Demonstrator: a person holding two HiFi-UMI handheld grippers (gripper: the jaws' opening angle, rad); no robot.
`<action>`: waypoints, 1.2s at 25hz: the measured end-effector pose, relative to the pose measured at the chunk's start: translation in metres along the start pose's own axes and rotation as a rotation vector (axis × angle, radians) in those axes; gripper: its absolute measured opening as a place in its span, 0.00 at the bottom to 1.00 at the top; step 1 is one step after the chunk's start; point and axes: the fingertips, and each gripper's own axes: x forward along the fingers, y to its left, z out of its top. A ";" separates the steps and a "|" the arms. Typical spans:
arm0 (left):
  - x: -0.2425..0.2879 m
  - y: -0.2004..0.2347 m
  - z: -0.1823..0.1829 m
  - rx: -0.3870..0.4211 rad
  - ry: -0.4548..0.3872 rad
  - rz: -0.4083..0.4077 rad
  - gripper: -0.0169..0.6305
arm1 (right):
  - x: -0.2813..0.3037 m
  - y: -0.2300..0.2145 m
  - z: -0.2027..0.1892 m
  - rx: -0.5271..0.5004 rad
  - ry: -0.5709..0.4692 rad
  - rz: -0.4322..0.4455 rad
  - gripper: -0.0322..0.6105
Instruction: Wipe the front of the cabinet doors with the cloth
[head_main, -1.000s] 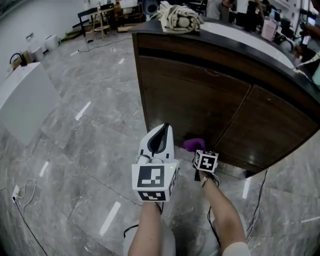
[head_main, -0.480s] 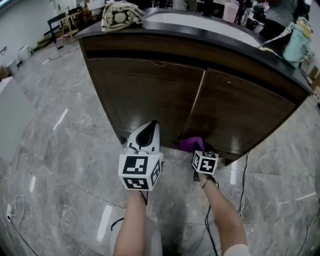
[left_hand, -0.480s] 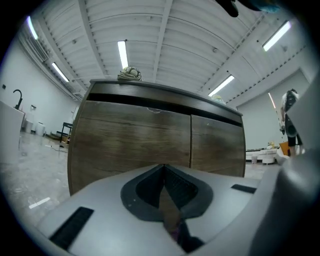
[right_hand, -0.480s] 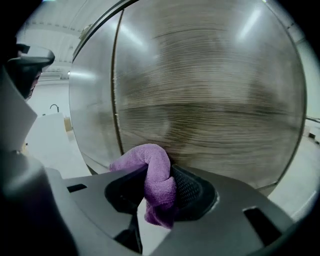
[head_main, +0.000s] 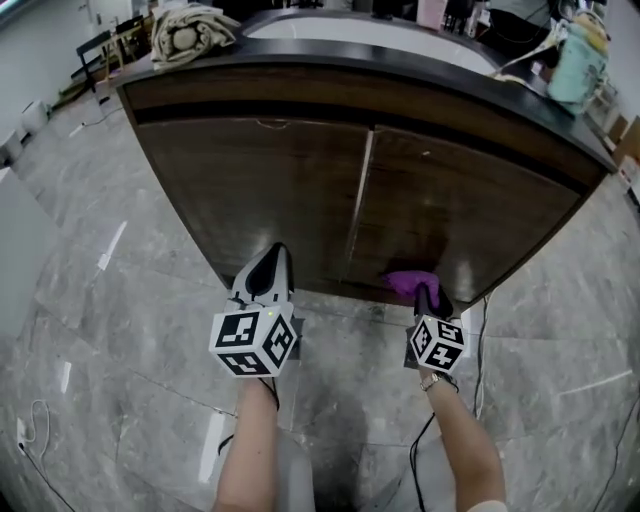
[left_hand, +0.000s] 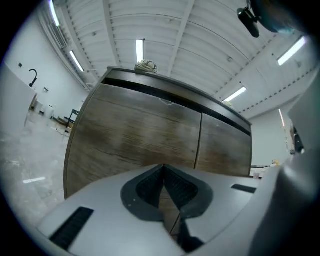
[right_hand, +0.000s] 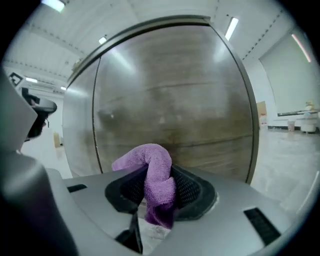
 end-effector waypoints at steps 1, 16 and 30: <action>0.001 -0.002 -0.003 0.002 0.001 -0.001 0.04 | -0.007 0.007 0.010 0.000 -0.030 0.036 0.27; -0.010 -0.085 0.003 0.132 0.070 -0.231 0.04 | -0.104 0.063 0.114 -0.134 -0.194 0.218 0.27; -0.088 -0.128 0.235 0.216 0.122 -0.202 0.04 | -0.257 0.063 0.307 -0.079 -0.080 0.250 0.26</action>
